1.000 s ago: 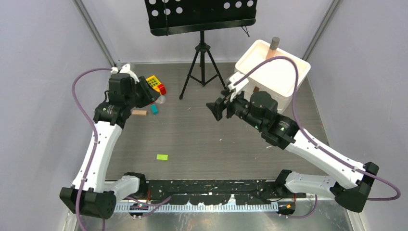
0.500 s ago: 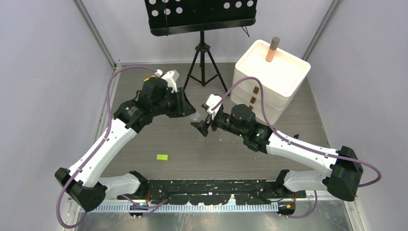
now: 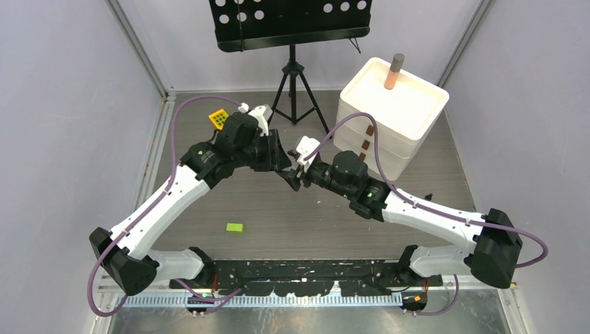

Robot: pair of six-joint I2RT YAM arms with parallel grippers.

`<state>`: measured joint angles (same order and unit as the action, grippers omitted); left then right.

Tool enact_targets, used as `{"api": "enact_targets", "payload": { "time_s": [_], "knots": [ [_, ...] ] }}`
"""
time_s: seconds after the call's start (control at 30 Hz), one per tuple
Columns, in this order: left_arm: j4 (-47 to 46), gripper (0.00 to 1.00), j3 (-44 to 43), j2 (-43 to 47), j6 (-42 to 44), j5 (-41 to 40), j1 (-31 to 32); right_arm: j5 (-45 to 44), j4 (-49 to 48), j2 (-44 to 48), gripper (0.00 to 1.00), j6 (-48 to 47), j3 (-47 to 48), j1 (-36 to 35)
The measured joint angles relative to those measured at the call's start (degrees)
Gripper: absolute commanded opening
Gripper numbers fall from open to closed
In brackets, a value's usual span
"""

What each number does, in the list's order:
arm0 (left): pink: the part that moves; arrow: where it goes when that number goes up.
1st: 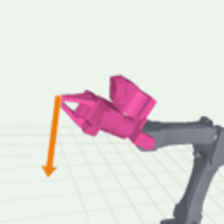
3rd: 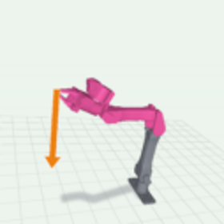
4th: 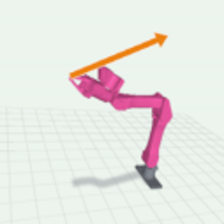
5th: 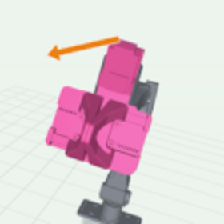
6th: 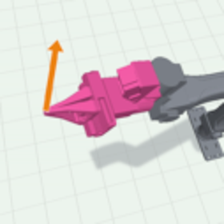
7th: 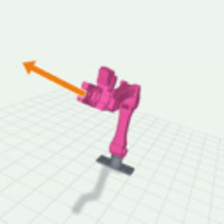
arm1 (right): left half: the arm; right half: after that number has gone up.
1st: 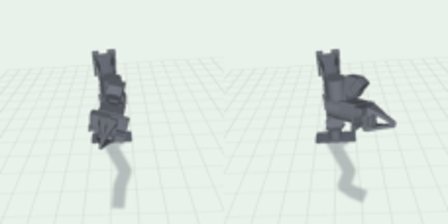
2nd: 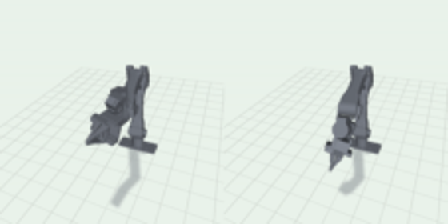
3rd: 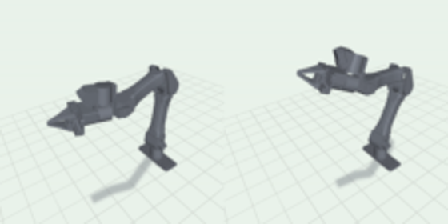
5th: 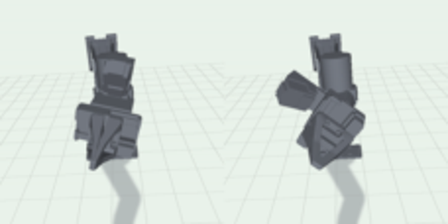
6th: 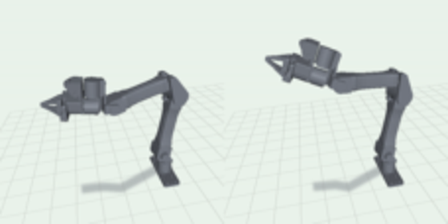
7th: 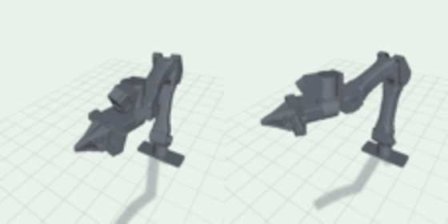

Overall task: Organize the makeup
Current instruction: Pick up the makeup from the corner of the board, then place the makeup in the storage box.

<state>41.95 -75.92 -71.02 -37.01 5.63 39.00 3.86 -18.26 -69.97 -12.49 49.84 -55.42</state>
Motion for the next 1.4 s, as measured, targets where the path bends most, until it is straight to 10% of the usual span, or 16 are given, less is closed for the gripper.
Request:
{"api": "enact_targets", "payload": {
  "time_s": [0.47, 0.7, 0.97, 1.4],
  "knots": [
    [-0.6, 0.09, 0.0, -0.1, 0.2, 1.2, 0.5, -1.2, 0.0, -2.1, 0.56, -2.0, 0.0, -0.1],
    [-0.5, 0.31, 0.0, -0.6, 1.4, 1.7, 0.4, -0.6, -0.1, -2.8, 0.04, -2.8, 0.0, -0.2],
    [0.2, 0.88, 0.0, 0.0, 2.0, -1.1, -0.2, -1.2, -1.2, -2.7, 0.00, -3.2, 0.0, -0.2],
    [3.8, 0.86, -5.5, 2.2, 5.0, -4.3, 0.1, -5.0, -3.7, -1.8, 0.00, -6.0, -2.3, -0.6]
  ]
}}
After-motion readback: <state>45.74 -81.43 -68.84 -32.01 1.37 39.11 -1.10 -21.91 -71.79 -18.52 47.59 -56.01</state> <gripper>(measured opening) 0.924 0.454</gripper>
